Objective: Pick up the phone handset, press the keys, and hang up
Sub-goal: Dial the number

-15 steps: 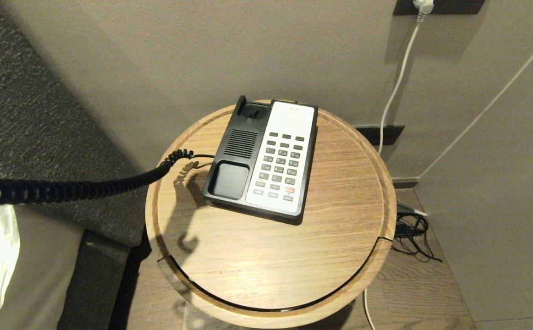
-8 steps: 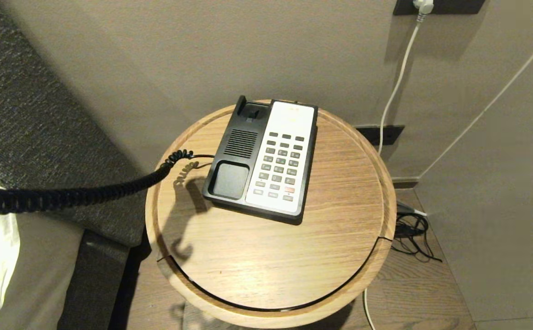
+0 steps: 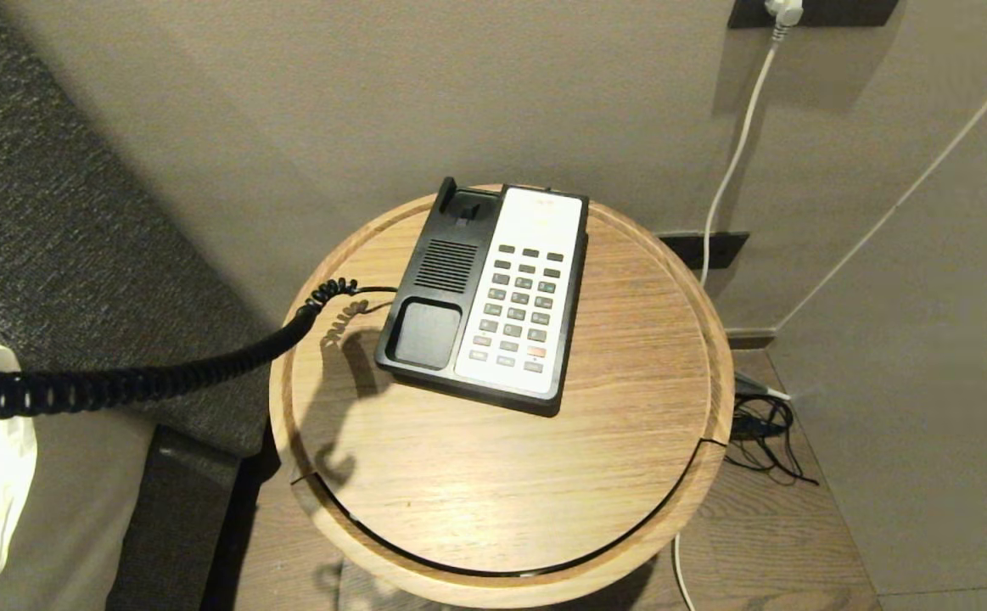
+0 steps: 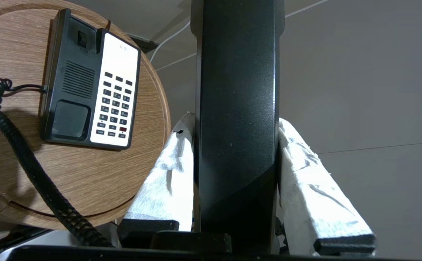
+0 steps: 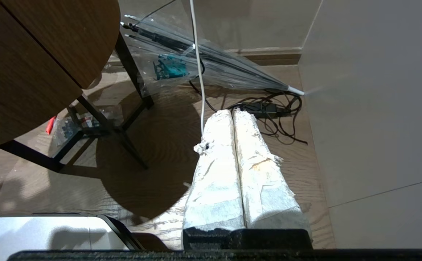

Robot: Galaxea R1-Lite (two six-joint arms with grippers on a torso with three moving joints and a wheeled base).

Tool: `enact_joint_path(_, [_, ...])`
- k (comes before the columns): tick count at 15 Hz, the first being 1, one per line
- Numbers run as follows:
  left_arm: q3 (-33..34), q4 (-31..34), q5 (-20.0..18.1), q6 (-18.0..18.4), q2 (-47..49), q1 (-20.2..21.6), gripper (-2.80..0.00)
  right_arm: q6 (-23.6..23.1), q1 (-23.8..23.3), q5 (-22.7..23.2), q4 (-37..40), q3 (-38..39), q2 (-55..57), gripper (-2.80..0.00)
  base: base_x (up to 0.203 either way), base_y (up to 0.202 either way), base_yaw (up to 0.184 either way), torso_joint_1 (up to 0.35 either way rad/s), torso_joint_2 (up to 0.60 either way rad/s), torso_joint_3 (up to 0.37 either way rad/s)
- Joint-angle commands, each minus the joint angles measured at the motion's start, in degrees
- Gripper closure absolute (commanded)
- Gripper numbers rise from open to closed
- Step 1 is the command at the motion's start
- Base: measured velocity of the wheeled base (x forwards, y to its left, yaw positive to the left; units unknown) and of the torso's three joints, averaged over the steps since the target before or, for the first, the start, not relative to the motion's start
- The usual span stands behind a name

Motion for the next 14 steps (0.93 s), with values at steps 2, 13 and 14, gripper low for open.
enact_joint_path(2, [0.04, 0.00, 0.00, -0.28, 0.42, 0.20, 0.00, 0.00, 0.02, 0.03, -0.02, 0.01, -0.02, 0.00, 0.000, 0.000, 0.000, 0.000, 0.00, 0.000])
enact_joint_path(13, [1.00, 0.33, -0.09, -0.20, 0.27, 0.28, 0.00, 7.49, 0.02, 7.93, 31.69, -46.56, 5.47, 0.00, 0.000, 0.000, 0.000, 0.000, 0.00, 0.000])
enact_joint_path(14, [0.92, 0.02, -0.01, -0.11, 0.85, 0.28, 0.00, 10.65, 0.02, 8.71, 31.82, -51.21, 11.01, 0.00, 0.000, 0.000, 0.000, 0.000, 0.00, 0.000])
